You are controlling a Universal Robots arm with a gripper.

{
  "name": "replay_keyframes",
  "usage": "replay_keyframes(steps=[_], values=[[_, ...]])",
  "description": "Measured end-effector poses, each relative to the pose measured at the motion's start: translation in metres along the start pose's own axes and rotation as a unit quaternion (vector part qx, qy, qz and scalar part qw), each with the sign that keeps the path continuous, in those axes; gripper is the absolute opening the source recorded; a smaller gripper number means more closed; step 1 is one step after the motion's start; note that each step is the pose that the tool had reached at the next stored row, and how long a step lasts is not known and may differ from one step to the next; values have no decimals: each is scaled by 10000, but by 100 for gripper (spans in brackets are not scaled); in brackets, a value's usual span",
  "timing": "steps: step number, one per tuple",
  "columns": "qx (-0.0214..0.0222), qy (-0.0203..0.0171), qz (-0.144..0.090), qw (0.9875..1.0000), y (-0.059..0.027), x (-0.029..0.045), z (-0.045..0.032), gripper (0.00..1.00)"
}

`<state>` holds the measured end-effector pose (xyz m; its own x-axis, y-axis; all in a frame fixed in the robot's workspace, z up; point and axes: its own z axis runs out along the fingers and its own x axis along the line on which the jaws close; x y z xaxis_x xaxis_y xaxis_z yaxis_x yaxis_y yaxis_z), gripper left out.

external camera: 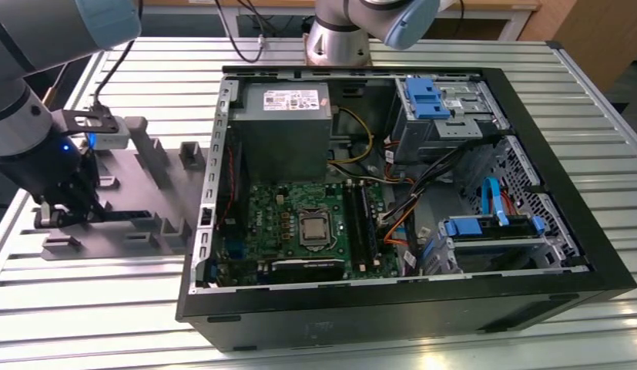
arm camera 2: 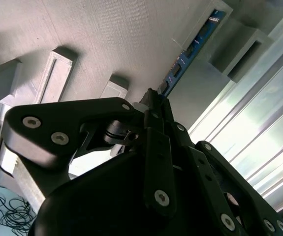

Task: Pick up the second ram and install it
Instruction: 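Pick up the second ram and move it above second insertion slot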

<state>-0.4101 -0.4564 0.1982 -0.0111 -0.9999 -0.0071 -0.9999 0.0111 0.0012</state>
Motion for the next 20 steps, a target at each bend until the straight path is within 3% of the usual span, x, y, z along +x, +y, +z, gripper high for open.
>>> replay_keyframes(steps=[5, 20], values=[[0, 0, 0, 10000, 0, 0, -51, 14], [0, 0, 0, 10000, 0, 0, -70, 14]])
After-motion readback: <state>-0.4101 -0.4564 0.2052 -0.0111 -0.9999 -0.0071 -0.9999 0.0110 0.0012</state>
